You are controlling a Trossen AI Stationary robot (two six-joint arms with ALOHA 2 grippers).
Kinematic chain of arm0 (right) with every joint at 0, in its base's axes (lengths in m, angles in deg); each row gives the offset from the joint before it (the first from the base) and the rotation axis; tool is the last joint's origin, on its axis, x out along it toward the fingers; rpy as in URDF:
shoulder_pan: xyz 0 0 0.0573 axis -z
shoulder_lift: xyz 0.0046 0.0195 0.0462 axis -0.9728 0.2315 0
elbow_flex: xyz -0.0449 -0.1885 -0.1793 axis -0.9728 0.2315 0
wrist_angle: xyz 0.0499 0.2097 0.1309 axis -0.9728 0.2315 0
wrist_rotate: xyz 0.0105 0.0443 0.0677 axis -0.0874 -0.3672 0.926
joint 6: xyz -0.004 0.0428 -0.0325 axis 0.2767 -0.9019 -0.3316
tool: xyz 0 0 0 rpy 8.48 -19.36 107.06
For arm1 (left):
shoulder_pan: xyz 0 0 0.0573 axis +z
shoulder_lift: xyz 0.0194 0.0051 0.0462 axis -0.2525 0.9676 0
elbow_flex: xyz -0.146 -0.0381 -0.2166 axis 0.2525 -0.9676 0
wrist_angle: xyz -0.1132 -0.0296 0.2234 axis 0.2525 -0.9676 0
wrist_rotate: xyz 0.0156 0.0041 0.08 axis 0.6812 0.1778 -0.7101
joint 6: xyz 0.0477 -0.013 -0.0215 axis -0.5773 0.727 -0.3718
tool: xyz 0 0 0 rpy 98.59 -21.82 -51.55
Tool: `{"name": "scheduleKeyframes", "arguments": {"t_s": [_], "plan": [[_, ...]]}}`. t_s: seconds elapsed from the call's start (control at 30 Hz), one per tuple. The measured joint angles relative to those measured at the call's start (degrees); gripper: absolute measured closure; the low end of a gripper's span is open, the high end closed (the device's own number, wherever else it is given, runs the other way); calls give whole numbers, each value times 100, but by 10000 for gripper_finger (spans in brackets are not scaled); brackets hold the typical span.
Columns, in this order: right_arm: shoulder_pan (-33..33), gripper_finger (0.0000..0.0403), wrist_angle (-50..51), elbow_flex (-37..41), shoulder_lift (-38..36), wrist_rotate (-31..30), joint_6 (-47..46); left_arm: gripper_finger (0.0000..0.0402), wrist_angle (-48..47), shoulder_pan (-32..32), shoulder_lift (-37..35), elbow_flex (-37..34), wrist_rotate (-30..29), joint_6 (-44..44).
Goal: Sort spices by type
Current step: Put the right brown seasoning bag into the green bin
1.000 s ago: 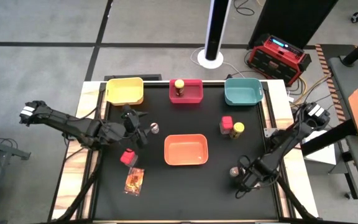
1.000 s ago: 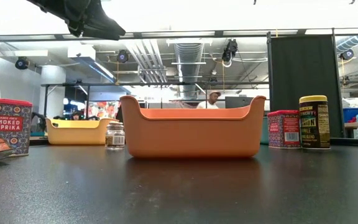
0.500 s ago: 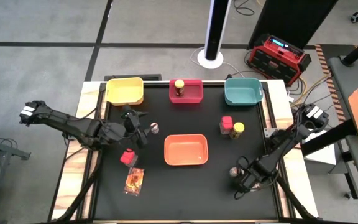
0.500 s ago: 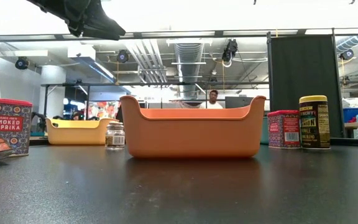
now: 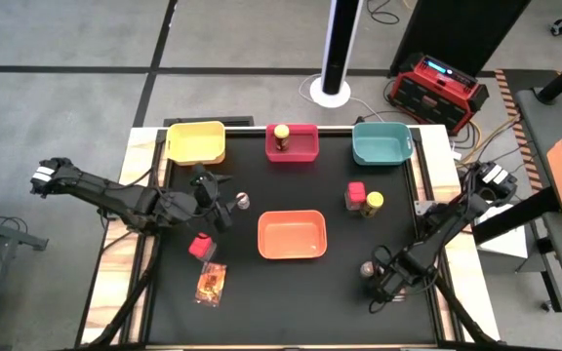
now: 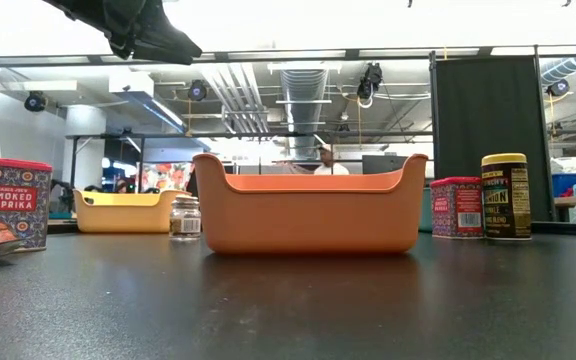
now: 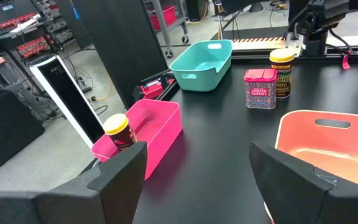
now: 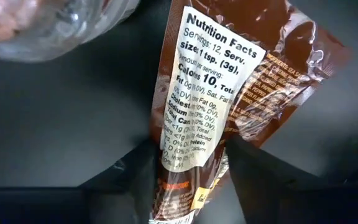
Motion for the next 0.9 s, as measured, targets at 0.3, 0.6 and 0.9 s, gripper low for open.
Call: {"name": "scheduleKeyframes", "arguments": {"t_s": [0.3,0.6,0.9], "plan": [[0,313,17,-7,-23,71,104,135,2,0,0,0,0,0],[-11,363,443,-277,-272,62,173,135,4,-2,0,0,0,0],[-96,366,1965,-1104,-670,14,14,135,7,-1,0,0,0,0]]}}
